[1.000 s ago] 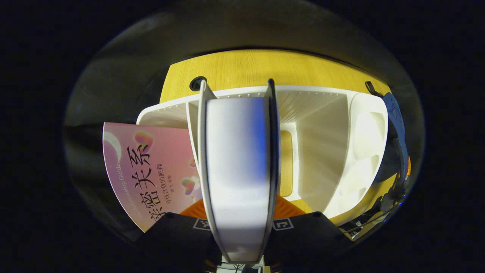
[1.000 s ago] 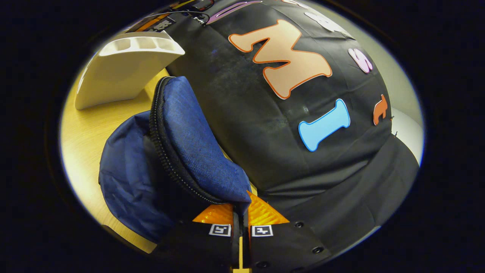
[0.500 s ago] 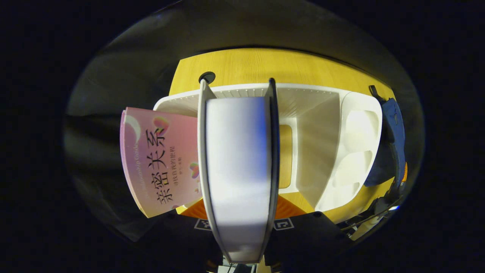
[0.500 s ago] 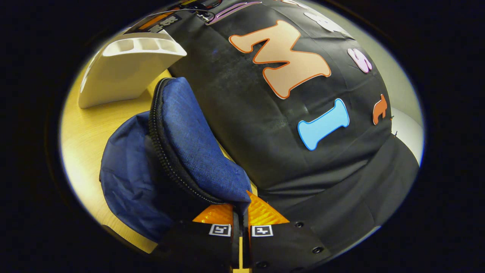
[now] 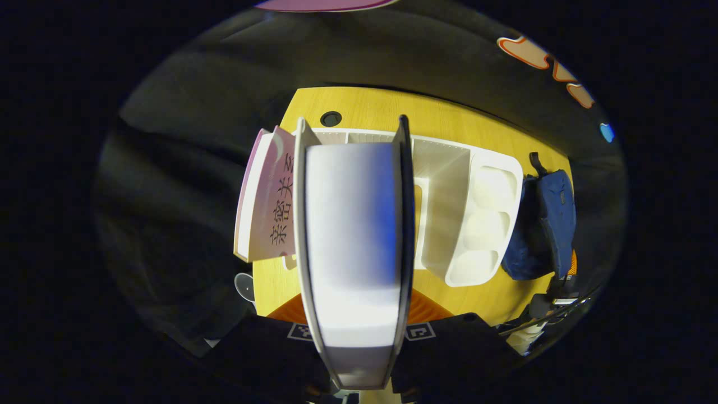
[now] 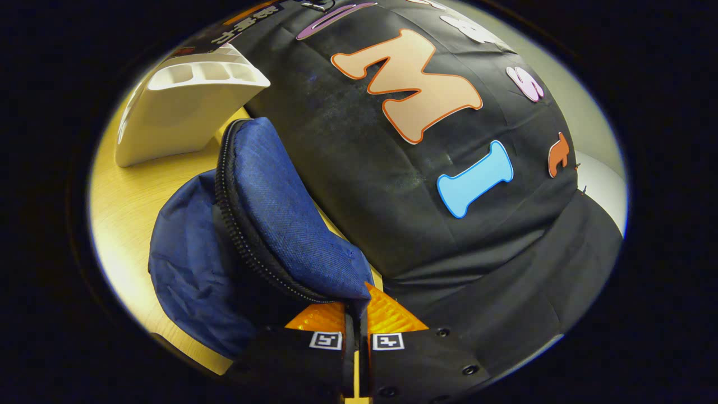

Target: Open the schoolbag, grab two books from the bookshelf and put them into the schoolbag.

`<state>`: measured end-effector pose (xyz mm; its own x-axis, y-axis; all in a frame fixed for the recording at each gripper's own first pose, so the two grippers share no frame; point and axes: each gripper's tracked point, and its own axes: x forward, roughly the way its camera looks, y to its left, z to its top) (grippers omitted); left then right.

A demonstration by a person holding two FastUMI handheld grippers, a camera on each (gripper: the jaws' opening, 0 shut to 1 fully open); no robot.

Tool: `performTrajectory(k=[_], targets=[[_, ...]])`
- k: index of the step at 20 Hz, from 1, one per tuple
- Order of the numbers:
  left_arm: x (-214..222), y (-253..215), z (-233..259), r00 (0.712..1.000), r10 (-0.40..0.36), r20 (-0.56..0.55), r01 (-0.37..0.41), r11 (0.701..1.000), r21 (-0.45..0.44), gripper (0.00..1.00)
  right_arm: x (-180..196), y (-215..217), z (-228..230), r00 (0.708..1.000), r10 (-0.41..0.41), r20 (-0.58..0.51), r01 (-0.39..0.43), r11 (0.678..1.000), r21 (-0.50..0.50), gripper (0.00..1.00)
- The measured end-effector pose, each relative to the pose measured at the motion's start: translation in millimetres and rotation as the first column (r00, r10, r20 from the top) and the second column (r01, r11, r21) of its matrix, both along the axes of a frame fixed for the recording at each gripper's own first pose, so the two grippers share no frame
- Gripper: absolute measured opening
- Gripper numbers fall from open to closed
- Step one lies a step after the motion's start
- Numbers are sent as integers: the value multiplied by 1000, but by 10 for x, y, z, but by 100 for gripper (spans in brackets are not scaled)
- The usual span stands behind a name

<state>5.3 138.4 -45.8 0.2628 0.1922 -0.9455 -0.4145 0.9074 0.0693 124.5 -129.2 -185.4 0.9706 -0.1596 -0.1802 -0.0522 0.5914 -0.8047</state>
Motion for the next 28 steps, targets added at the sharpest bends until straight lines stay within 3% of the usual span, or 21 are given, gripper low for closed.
performTrajectory(k=[6,10,13,14,22,25,28], targets=[[-410,-291,416,996,30,84,-28,999,-28,41,-36,7,-18,1000,-1,-7,1,1000,27,6],[-494,-628,565,985,-51,167,61,997,-52,41,-67,-13,-9,1000,-14,-10,15,998,68,3],[-467,-950,587,970,-77,231,107,987,-119,41,-76,-37,1,999,-28,-18,30,993,117,8],[-448,-1064,592,964,-93,251,131,981,-141,41,-73,-45,8,999,-33,-20,35,990,134,6],[130,-1901,371,890,-147,432,276,928,-252,40,-106,-110,54,996,-76,-43,85,955,285,6],[378,-2211,86,874,-159,458,311,909,-278,40,-88,-143,99,994,-100,-42,108,932,345,6],[564,-2501,-226,869,-124,479,311,889,-336,39,-70,-188,157,992,-120,-46,128,906,404,6]])
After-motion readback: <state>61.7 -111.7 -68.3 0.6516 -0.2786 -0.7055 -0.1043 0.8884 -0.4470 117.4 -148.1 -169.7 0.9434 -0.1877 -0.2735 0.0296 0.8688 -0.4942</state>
